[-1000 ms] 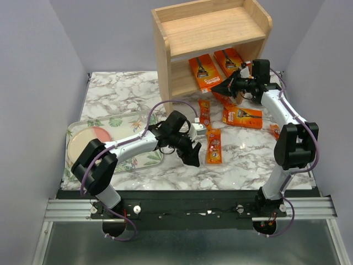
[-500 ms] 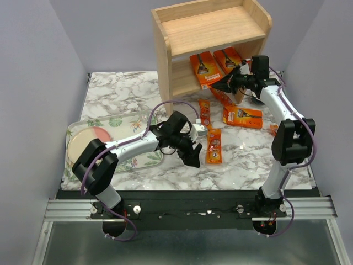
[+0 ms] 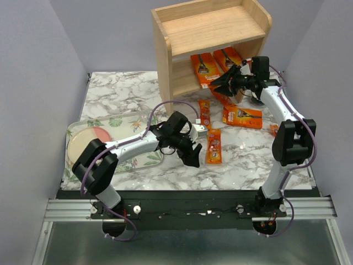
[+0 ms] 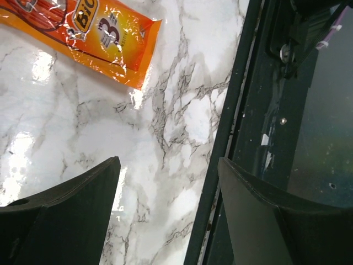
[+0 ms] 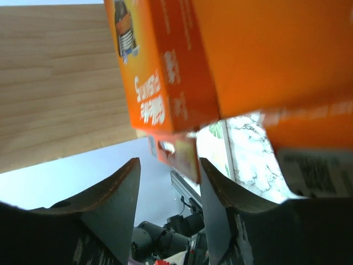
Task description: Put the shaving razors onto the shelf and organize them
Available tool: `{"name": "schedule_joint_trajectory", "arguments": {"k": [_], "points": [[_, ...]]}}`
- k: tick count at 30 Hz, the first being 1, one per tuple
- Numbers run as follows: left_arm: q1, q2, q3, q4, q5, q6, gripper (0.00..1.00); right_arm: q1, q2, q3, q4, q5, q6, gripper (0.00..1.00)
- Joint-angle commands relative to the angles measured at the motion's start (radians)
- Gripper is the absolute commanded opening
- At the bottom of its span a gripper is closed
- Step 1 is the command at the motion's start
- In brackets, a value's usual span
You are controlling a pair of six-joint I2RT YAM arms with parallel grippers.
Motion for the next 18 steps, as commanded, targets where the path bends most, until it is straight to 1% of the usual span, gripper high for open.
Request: {"name": "schedule_joint_trajectory", "arguments": {"k": [1,3,6,7,8,10,11,12,13,15,16,18], "points": [[-0.006,-0.057,0.011,-0.039,-0.108,0.086,0.80,-0.011,-0.126,-0.037,-0.042,0.041,-0.061,0.58],[-0.006,-0.081,0.010,-0.051,-0.168,0.112,0.79,-0.025,-0.182,-0.053,-0.071,0.053,-0.096,0.59],[-0.005,-0.135,0.022,-0.099,-0.272,0.193,0.75,-0.070,-0.241,-0.064,-0.189,0.105,-0.239,0.60],[-0.002,-0.169,0.023,-0.112,-0.300,0.207,0.72,-0.080,-0.279,-0.065,-0.243,0.123,-0.327,0.60],[0.007,-0.187,0.025,-0.116,-0.349,0.219,0.71,-0.106,-0.295,-0.056,-0.271,0.177,-0.372,0.60],[0.021,-0.241,0.020,-0.110,-0.378,0.229,0.69,-0.155,-0.327,-0.051,-0.320,0.272,-0.450,0.60],[0.027,-0.259,0.014,-0.105,-0.394,0.223,0.68,-0.173,-0.354,-0.073,-0.308,0.324,-0.467,0.60],[0.040,-0.276,0.008,-0.099,-0.423,0.218,0.67,-0.201,-0.368,-0.082,-0.286,0.332,-0.490,0.60],[0.050,-0.310,0.003,-0.085,-0.429,0.215,0.66,-0.207,-0.376,-0.087,-0.241,0.341,-0.548,0.60],[0.079,-0.344,-0.012,-0.059,-0.473,0.189,0.65,-0.212,-0.410,-0.122,-0.168,0.389,-0.604,0.60],[0.093,-0.377,-0.021,-0.021,-0.489,0.177,0.64,-0.212,-0.422,-0.145,-0.050,0.390,-0.650,0.61],[0.121,-0.403,-0.044,0.024,-0.524,0.129,0.63,-0.212,-0.431,-0.172,0.048,0.394,-0.676,0.61]]}}
